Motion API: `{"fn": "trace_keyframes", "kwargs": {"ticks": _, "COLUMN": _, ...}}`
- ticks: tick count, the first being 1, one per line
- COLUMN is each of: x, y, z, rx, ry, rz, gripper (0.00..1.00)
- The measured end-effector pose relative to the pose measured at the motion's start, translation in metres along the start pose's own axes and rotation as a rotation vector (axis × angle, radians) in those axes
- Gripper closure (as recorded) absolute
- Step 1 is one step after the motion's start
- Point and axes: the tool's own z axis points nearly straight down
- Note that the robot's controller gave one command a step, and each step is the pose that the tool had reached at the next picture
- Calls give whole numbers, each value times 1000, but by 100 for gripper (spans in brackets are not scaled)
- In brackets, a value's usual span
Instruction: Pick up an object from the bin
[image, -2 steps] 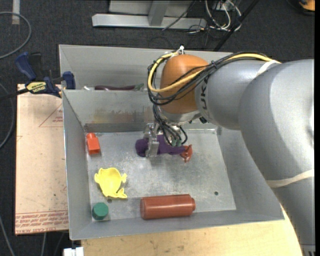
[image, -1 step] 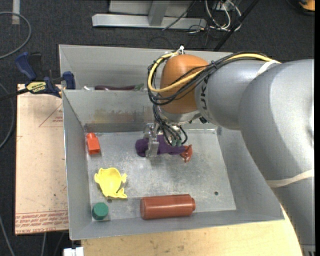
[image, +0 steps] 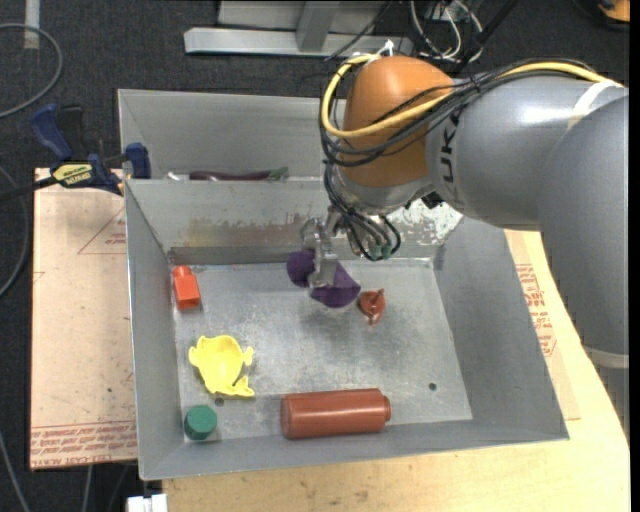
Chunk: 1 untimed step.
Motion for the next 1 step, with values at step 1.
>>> {"fn": "trace_keyframes", "kwargs": {"ticks": 1, "x": 0, "y": 0, "z": 0, "rx": 0, "ry": 0, "rz": 0, "gripper": 100}}
